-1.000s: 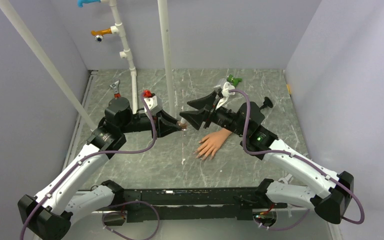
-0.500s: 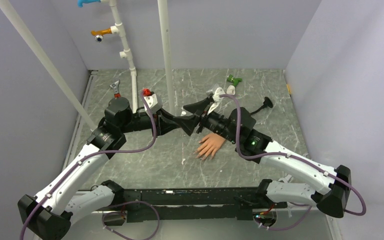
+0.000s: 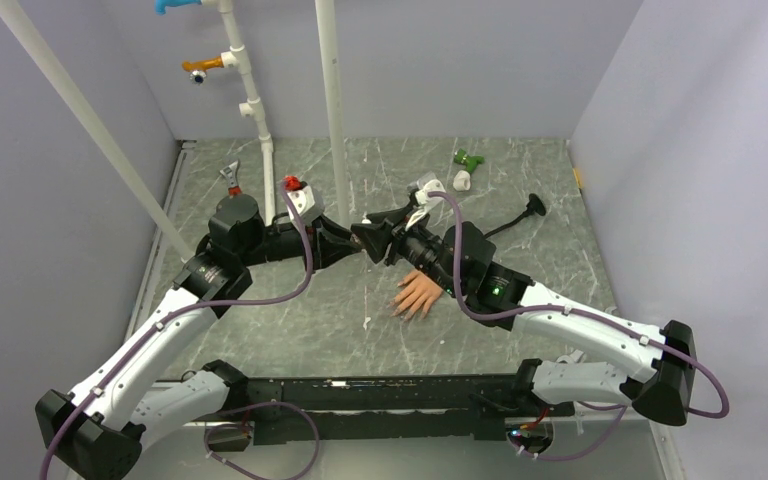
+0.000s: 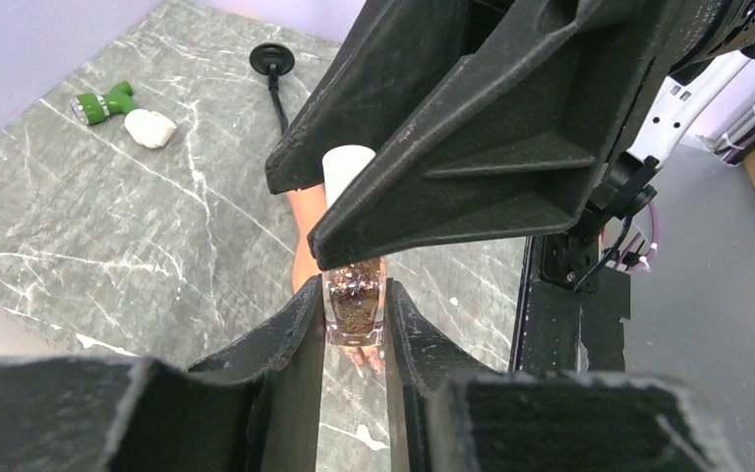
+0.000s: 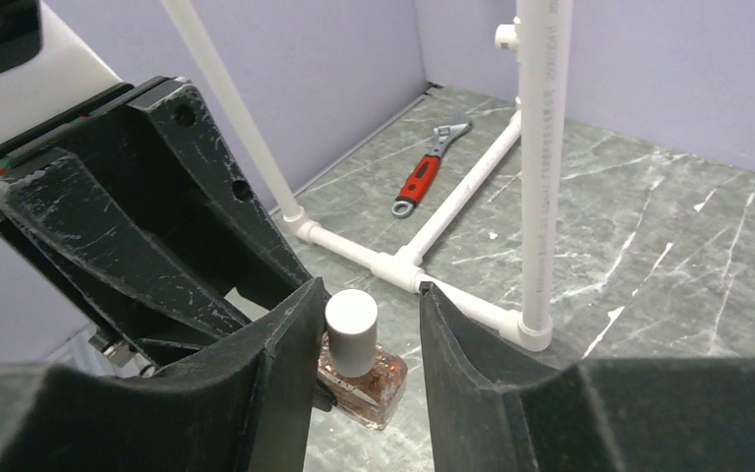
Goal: Paint the nails
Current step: Unscrew the nail polish bottle.
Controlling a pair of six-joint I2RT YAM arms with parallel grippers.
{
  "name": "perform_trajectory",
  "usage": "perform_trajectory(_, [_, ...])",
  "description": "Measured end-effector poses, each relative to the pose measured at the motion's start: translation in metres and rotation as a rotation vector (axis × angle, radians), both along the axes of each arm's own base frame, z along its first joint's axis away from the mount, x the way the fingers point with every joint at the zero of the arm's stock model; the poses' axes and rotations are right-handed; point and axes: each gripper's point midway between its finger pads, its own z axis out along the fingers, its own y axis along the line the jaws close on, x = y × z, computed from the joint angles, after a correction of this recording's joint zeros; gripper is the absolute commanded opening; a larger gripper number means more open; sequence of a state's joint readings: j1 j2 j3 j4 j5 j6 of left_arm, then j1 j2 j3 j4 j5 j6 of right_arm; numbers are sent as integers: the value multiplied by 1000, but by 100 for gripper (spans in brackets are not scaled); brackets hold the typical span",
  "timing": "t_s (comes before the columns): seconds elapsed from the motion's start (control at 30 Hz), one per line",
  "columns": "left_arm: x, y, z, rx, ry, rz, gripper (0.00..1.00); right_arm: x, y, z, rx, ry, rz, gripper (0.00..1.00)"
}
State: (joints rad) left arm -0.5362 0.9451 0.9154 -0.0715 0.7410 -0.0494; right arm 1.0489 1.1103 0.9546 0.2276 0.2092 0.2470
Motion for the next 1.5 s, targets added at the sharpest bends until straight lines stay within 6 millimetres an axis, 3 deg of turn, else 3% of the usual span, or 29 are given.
perform_trajectory(0.27, [1, 0, 0, 1, 0, 8, 0, 2, 0, -1, 3, 7, -14, 24])
perform_trajectory(0.5, [1, 1, 0, 1, 0, 9, 0, -2, 4, 0, 3, 4, 14, 0])
perform_trajectory(0.97, [-6, 0, -3, 9, 15, -30, 0, -14, 4, -3, -51, -126, 105, 0])
perform_trajectory(1.5, [-36, -5, 1, -8, 9, -201, 0, -50, 1, 3, -3, -246, 388, 0])
